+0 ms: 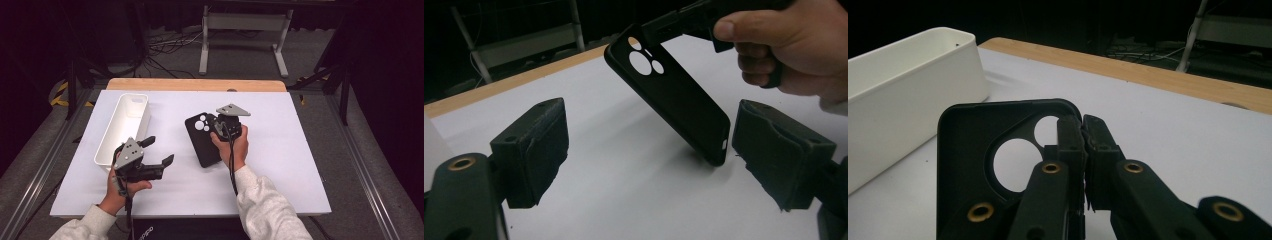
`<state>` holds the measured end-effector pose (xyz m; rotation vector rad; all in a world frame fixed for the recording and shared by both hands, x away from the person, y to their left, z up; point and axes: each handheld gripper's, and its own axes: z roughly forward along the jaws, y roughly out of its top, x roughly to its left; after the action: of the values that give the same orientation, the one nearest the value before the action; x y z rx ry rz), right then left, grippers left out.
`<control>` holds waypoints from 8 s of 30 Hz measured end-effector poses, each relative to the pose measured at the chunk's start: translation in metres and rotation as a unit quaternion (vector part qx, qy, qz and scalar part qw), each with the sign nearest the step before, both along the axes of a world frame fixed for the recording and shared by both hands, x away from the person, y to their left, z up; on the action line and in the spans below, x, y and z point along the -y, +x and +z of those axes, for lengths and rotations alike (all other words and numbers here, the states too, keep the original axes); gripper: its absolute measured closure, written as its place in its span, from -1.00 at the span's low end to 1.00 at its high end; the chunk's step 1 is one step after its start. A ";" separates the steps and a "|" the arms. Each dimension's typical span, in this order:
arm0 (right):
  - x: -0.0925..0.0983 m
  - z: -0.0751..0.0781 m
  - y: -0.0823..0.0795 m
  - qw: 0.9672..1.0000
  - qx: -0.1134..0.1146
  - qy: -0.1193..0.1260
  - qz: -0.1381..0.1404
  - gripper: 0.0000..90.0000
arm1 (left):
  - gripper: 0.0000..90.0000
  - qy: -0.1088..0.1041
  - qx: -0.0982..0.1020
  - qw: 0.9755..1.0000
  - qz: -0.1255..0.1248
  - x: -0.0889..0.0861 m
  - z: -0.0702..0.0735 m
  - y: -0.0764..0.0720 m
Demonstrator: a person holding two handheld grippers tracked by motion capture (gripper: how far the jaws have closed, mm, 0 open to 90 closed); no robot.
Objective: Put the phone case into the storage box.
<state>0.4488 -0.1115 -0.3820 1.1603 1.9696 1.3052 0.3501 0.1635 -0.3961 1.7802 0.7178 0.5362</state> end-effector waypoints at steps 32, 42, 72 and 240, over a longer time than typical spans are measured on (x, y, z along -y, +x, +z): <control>-0.015 0.009 -0.043 0.993 0.115 -0.002 0.013 0.95 | 0.32 -0.043 -0.032 0.998 0.020 0.030 0.005 0.048; -0.019 0.008 -0.053 0.990 0.141 -0.005 0.015 0.95 | 0.68 -0.057 -0.024 0.998 0.021 0.028 0.005 0.047; -0.015 0.009 -0.065 0.988 0.148 0.009 0.044 0.88 | 0.86 -0.036 0.011 0.999 0.016 0.019 0.025 0.045; 0.093 -0.045 -0.114 0.976 0.128 -0.136 0.110 -0.81 | 0.87 -0.027 0.115 0.990 0.082 -0.135 0.095 0.075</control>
<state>0.3346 -0.2043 -0.4273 0.6255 2.0452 1.1744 0.4254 0.2983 -0.3008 1.5850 0.7132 0.8116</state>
